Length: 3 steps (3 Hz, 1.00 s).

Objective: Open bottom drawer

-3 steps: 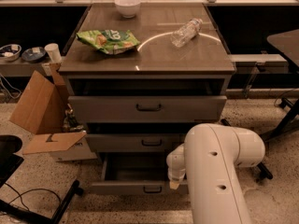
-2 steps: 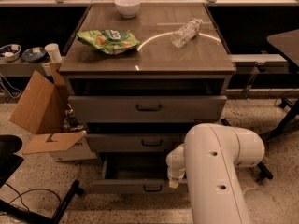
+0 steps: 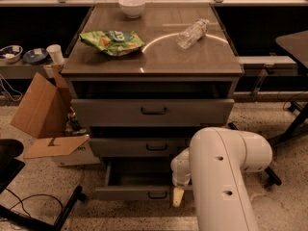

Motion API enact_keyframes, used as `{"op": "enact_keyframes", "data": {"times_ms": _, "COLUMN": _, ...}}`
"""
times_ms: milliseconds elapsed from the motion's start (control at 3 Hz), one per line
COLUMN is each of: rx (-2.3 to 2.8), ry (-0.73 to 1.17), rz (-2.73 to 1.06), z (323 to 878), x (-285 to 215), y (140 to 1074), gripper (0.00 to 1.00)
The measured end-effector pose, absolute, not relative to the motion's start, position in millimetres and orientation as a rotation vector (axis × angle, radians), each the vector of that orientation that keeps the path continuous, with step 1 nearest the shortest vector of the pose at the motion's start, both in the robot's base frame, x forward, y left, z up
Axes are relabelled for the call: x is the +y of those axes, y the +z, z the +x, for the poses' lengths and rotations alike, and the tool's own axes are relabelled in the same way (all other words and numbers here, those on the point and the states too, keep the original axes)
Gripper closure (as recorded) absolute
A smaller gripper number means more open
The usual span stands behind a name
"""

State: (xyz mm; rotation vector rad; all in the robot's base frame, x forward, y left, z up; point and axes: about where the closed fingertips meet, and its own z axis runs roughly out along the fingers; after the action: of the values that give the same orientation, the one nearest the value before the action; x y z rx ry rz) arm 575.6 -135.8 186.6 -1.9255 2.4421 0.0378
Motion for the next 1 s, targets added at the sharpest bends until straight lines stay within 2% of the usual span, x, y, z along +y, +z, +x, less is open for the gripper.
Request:
{"op": "enact_keyframes", "data": {"times_ms": 333, "rx": 2.442, "ry": 0.052, "rz": -1.932, "z": 559, "x": -138, "y": 179, "gripper": 0.01}}
{"op": "enact_keyframes", "data": {"times_ms": 667, "rx": 2.476, "ry": 0.113, "rz": -1.977, "z": 497, "x": -152, "y": 154, "gripper": 0.23}}
{"op": "enact_keyframes", "data": {"times_ms": 1000, "rx": 2.499, "ry": 0.132, "rz": -2.001, "z": 475, "x": -157, "y": 151, "gripper": 0.54}}
